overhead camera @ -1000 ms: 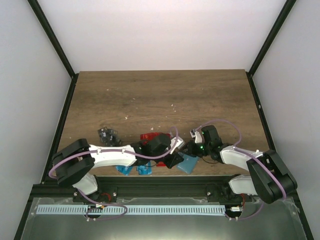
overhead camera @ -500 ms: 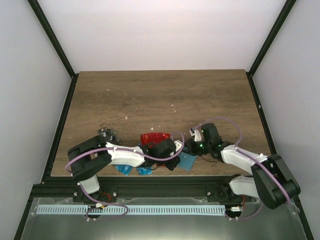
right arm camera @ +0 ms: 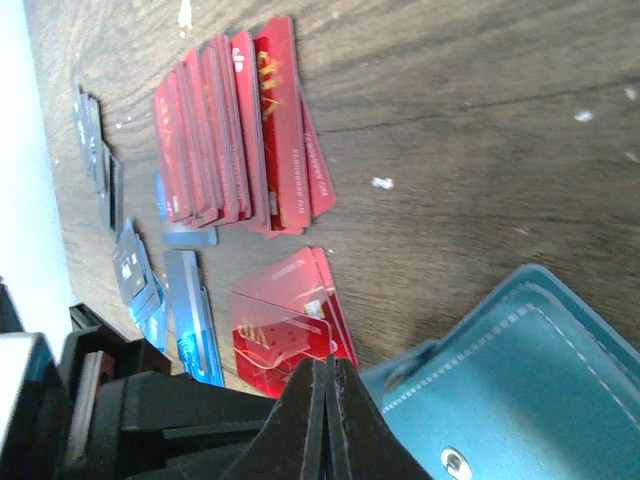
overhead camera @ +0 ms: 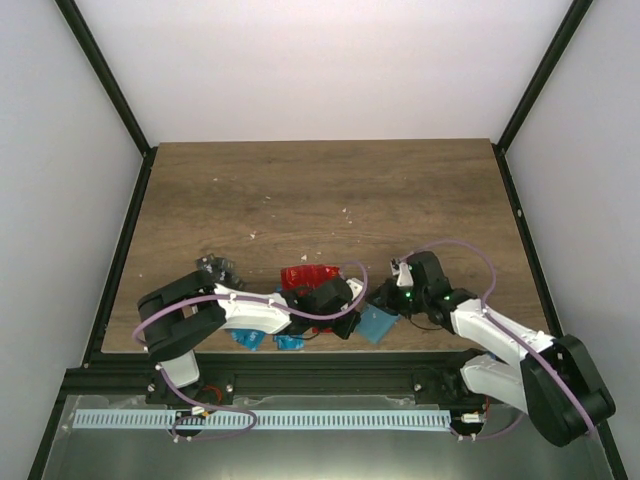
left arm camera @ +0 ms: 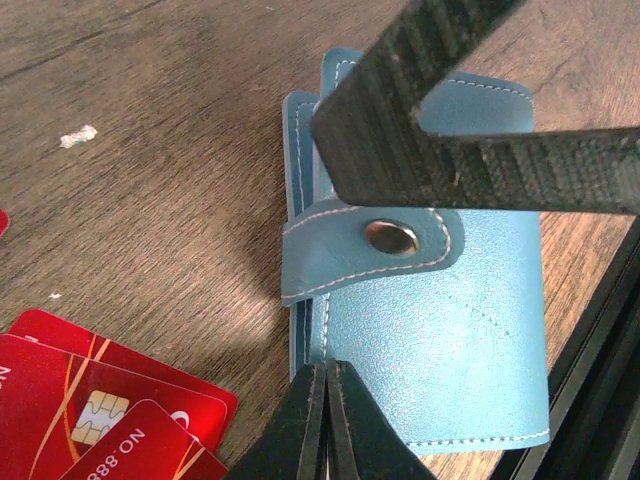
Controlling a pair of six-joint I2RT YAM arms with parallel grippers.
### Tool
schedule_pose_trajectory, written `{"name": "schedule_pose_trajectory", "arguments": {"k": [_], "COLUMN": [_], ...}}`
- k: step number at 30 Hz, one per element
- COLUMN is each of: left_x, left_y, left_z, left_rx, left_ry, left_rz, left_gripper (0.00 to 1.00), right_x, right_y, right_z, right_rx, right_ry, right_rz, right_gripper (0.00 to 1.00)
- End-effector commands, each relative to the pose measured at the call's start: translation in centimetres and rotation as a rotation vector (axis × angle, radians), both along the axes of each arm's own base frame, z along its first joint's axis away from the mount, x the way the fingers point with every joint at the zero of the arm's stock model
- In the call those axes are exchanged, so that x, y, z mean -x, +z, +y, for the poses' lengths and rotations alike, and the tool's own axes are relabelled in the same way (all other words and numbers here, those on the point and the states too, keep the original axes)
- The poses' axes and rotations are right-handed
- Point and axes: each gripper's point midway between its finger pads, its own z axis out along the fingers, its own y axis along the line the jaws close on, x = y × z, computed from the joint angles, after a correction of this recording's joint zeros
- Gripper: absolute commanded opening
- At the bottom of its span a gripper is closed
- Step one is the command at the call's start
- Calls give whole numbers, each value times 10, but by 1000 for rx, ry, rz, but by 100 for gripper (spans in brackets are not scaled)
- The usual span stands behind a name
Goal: Put the credit cards into the card holder
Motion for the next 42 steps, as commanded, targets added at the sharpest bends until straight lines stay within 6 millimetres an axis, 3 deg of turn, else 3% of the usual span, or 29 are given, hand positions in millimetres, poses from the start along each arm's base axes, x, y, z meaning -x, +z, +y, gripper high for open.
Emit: {"name": "schedule_pose_trajectory", "arguments": {"k": [1,17,27,31,36,42], "left_x": [4,2,4,9,11,9], "left_y": [-20,-26,-18,-13,-20,-21], "left_z": [12,11,6,1,2,2], "left_rx": [-67,-87,-67,-57,-77,-85], "left_ry": [18,45,24,-10,-12,1], "left_rz": [27,50,55,44,47,42], "left_gripper": [4,4,4,4,4,4], "right_x": [5,28,25,16,7,9], "right_y": [-8,-33,-46,-36,-25,-30], "right_z": [-6,-28,-40,-41,-43,-44], "right_rx": [9,-62,6,27,66,90], "right_ry": [-56,-245,-270,-264,-249,-208], "right_rz": [40,126,77,12,-56,-84], "right_gripper": [1,1,1,1,1,1]}}
